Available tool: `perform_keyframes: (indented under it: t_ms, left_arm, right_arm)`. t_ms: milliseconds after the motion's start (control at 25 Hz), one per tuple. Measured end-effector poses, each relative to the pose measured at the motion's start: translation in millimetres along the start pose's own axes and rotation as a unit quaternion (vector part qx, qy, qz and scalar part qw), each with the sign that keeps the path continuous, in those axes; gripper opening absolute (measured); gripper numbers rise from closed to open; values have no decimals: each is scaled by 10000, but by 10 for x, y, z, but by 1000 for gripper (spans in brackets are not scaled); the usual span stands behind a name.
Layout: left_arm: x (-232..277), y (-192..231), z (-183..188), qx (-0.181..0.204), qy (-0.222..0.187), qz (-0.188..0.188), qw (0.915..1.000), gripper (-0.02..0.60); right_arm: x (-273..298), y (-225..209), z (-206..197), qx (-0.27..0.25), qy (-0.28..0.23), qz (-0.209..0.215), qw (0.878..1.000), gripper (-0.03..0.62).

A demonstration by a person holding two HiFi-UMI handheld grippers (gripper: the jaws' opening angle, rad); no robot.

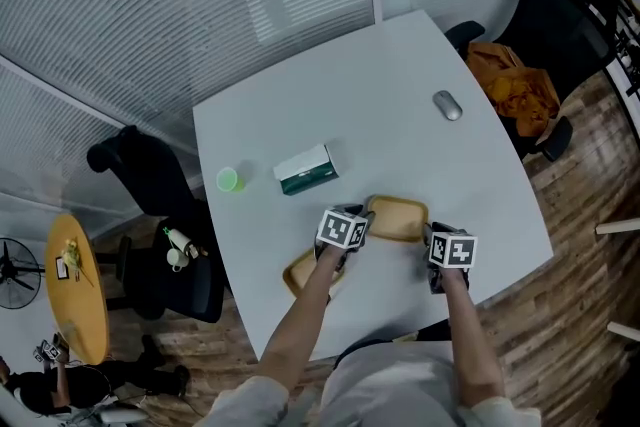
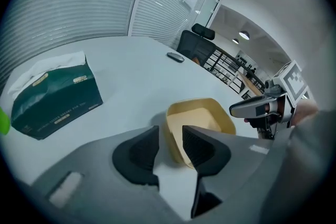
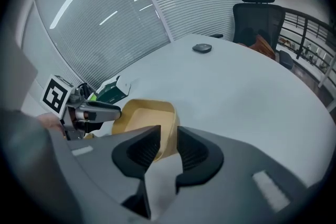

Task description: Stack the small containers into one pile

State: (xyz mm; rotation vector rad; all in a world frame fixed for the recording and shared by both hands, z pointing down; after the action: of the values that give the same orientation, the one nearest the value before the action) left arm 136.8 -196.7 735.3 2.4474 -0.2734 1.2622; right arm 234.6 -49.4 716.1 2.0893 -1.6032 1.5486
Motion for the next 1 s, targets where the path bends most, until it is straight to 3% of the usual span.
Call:
perform_keyframes:
  t_ms: [80, 280, 440, 640, 1000]
  left_arm:
    - [44, 13, -31, -75, 75, -29, 9999, 146]
    - [75, -12, -64, -129, 168, -163, 9996, 66]
    - [66, 12, -39, -312, 196, -159, 9992, 54]
    - [-57, 28, -51, -424, 142, -45, 9990, 40]
    - [-548, 199, -93, -806, -309, 446, 9953, 25]
  right_arm:
    - [51, -22, -29, 24, 57, -14, 10000, 95]
    - [136, -30, -92, 120, 180, -31, 9998, 55]
    - [166, -1, -51, 46, 356, -10, 9994, 46]
    - [154, 59, 25, -115, 402, 92, 9991, 40]
    - [198, 442, 226, -690, 425, 419, 9958, 25]
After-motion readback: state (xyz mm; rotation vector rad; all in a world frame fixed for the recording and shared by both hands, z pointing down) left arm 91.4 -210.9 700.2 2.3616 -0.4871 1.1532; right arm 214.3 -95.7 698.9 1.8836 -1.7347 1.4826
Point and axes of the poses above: the fingertips, and each gripper's own axes: x forward along the fingers, y to its left, z out of its top, the point moved 1 cm from there along -x, backward along the fingers, and after that the axes turned 10 degrees about z, right-handed, at the moved point
